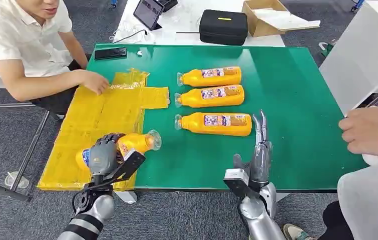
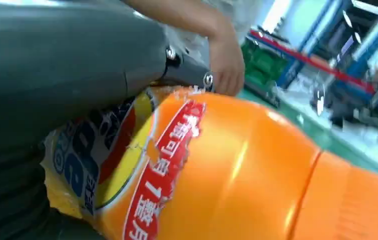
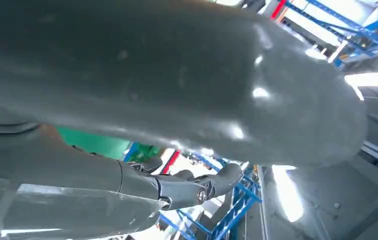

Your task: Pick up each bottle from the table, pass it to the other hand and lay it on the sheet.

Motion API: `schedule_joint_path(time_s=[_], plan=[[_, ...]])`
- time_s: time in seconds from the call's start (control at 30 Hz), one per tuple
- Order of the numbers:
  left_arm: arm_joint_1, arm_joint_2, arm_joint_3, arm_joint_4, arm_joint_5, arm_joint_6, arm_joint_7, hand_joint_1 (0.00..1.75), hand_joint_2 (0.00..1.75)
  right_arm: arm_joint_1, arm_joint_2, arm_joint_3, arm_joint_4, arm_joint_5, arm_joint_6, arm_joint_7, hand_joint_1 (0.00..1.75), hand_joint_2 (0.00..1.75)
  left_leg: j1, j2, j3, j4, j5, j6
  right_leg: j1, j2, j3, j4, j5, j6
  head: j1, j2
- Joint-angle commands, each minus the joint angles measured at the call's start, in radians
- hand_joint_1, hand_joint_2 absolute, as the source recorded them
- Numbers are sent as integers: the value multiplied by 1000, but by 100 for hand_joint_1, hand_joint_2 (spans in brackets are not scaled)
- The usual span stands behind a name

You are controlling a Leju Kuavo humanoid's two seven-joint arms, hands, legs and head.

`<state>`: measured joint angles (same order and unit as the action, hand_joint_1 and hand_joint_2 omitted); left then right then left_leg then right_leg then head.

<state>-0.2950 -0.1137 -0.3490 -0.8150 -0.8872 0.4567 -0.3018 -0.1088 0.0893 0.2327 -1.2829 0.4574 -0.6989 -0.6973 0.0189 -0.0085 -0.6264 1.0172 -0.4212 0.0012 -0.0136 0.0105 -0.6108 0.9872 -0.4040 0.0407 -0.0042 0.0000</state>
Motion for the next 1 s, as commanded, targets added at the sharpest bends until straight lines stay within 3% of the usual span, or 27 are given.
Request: schedule_joint_path(time_s=[0.03, 0.07, 0.1, 0.57, 0.6, 1.0], plan=[[-159, 67, -119, 334, -50, -262, -2, 54, 175, -88, -33, 118, 153, -47, 1, -1, 0, 0, 0, 2, 4, -1, 0, 1, 0, 1, 3, -1, 1, -1, 0, 0], [-158, 81, -126, 343, -47, -291, -24, 7, 175, -86, -35, 124, 151, -50, 1, -1, 0, 0, 0, 3, 4, -1, 0, 1, 0, 2, 4, -1, 1, -2, 0, 0], [-164, 91, -135, 354, -45, -327, -39, 2, 175, -90, -39, 132, 154, -55, 1, -1, 0, 0, 0, 4, 6, -2, 0, 1, 1, 2, 5, -2, 1, -2, 0, 0], [-202, 134, -136, 390, 20, -499, -120, 0, 175, -122, -44, 172, 191, -80, 1, -1, 0, 0, 0, 6, 13, -3, 1, 0, 0, 5, 10, -1, 2, -3, 0, 0], [-203, 134, -133, 392, 29, -512, -128, 0, 175, -126, -44, 177, 195, -84, 1, -1, 0, 175, -1, 4, 13, -2, 1, 0, 0, 3, 11, 0, 1, -2, 0, 0], [-135, 106, -99, 243, 122, -384, -242, 0, 175, -106, -49, 157, 198, -77, 1, -1, 0, 175, -1, 1, 15, -1, 1, 0, 0, 0, 14, 0, 0, -1, 0, 0]])
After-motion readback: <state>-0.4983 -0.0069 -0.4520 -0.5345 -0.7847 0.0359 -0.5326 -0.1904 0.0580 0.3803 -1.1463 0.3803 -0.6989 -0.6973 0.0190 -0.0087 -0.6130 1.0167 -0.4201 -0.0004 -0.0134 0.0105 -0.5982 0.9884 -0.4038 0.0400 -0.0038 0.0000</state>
